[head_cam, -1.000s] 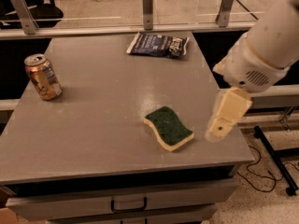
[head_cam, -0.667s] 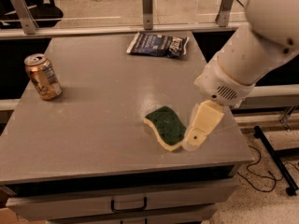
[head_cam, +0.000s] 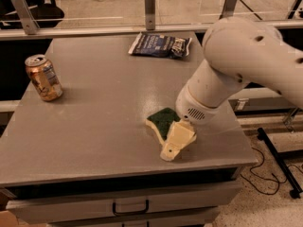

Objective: Pick sponge

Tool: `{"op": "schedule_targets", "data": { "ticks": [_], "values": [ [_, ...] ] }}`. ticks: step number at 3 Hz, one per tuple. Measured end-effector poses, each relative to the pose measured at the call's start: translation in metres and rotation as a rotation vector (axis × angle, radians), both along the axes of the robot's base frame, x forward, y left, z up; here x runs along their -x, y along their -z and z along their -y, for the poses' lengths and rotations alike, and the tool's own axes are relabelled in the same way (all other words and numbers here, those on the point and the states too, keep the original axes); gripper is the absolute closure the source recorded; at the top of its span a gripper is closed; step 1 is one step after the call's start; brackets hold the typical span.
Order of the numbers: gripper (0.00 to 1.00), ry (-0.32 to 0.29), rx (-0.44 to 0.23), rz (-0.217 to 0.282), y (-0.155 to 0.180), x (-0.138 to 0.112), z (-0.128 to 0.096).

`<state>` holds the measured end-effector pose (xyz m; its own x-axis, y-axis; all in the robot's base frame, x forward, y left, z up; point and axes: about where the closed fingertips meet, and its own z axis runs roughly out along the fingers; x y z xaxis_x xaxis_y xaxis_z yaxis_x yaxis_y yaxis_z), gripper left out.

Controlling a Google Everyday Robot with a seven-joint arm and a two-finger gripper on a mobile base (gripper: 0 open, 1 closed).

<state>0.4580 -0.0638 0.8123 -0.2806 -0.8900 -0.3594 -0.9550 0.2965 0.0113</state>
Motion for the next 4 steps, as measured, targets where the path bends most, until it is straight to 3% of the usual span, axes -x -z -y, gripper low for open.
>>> {"op": "schedule_targets", "data": {
  "ticks": [3,4],
  "values": [
    [0.87,0.01,-0.017,-0.002,-0.015,-0.006,-0.006],
    [1.0,0.01,-0.017,-0.002,-0.015,-0.006,-0.006]
  ]
}}
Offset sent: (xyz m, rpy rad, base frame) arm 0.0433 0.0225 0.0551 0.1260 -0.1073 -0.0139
